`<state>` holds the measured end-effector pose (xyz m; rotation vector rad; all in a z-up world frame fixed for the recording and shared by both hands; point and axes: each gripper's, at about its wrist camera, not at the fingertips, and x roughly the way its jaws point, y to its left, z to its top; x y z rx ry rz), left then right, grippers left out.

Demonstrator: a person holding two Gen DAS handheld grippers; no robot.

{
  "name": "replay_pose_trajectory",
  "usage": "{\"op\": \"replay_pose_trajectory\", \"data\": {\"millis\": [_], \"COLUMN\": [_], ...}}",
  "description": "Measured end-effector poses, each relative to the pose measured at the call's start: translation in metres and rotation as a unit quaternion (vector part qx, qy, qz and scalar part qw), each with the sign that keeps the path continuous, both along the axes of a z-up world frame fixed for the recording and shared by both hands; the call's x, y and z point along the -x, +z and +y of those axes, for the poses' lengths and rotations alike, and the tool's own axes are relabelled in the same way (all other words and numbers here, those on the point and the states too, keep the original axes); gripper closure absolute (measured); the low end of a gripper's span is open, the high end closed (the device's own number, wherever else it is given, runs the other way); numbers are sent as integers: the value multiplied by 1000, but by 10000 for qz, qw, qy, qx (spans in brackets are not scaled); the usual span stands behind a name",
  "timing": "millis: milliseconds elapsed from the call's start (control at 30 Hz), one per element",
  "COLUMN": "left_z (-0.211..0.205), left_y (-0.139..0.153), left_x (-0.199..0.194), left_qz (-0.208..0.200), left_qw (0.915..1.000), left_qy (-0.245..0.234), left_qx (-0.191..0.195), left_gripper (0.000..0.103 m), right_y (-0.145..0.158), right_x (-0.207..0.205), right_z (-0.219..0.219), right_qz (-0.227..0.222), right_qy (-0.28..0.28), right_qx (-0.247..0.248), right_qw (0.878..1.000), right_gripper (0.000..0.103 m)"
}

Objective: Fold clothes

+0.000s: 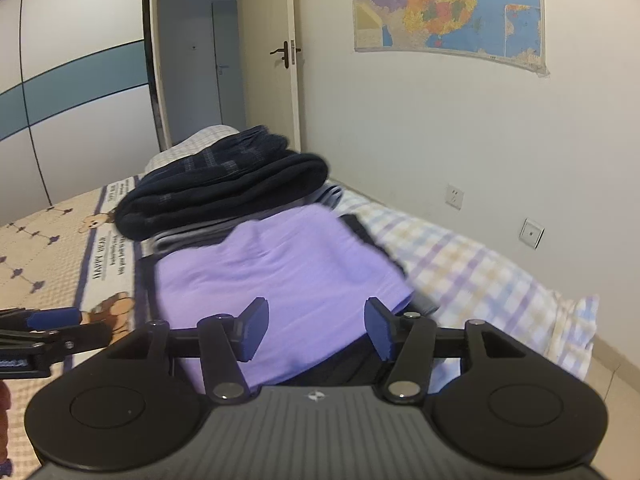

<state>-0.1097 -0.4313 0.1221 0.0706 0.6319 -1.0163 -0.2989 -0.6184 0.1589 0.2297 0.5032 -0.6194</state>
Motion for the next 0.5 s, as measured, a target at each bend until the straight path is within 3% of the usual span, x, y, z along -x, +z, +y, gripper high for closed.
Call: {"op": "replay_pose_trajectory", "data": {"millis": [100,167,267,500], "left_z": [15,21,29,59], "left_y": [5,7,5,2], "left_x": [10,17,20,22], "left_qz": [-113,-242,-268,-410], "left_qw": [9992,9976,9939,9925], "left_qy": [213,333,519,576], "left_qx": [-305,-551,-940,-996], "left_gripper": [0,0,0,0], "right_y": [-5,-9,-13,-18], "right_x": [0,-1,-6,-19], "right_z": [17,27,43,83], "right_qz": [69,119,316,321], "right_qy": [-117,-174,-267,-212], "right_qx": [-25,-69,-206,-42], "right_qw": [9999,9998,9989,9993], "right_gripper": [29,0,0,0]}}
